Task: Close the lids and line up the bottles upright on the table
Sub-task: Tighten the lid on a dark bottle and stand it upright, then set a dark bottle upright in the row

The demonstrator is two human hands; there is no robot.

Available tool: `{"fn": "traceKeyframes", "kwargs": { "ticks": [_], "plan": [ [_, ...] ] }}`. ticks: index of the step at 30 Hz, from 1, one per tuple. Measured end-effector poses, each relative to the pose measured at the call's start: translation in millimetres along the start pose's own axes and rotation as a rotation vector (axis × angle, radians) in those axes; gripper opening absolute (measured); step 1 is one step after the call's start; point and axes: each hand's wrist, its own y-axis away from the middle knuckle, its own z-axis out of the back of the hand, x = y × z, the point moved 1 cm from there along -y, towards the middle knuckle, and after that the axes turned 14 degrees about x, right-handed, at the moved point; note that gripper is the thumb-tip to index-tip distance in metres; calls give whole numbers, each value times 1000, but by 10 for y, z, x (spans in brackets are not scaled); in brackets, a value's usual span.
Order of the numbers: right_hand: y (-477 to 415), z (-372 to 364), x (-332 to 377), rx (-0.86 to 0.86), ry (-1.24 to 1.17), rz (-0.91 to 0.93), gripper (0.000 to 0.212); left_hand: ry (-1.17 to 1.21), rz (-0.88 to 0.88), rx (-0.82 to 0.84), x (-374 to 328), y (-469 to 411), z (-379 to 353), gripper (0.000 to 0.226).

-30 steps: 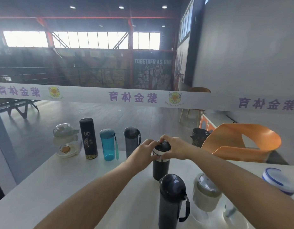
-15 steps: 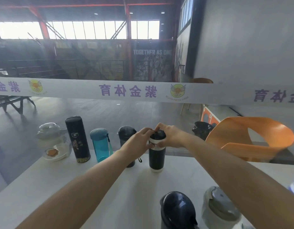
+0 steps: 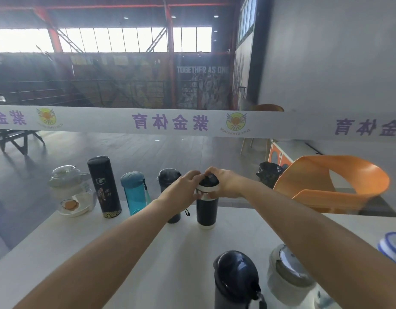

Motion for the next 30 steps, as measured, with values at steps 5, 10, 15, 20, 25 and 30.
{"fn": "traceKeyframes", "kwargs": {
  "ticks": [5,10,15,20,25,30],
  "plan": [
    [515,139,56,-85,163,31,59,98,-31,-74,-226,367,264,42],
    [1286,55,132,28,313,11,39,454,-91,286,-830,907,718,31],
    [1942,-111,210,87,258,21,40,425,-164,677,-1330,1334,887,71],
    [2240,-260,258,110,254,22,37,201,-182,540,-1527,1506,819,75],
    [2253,-262,166,75,249,10,34,256,-58,454,-1489,1416,681,69],
    [2118,-102,-68,39,266,-27,34,353,-2,348,-1381,1100,534,55]
  ]
}}
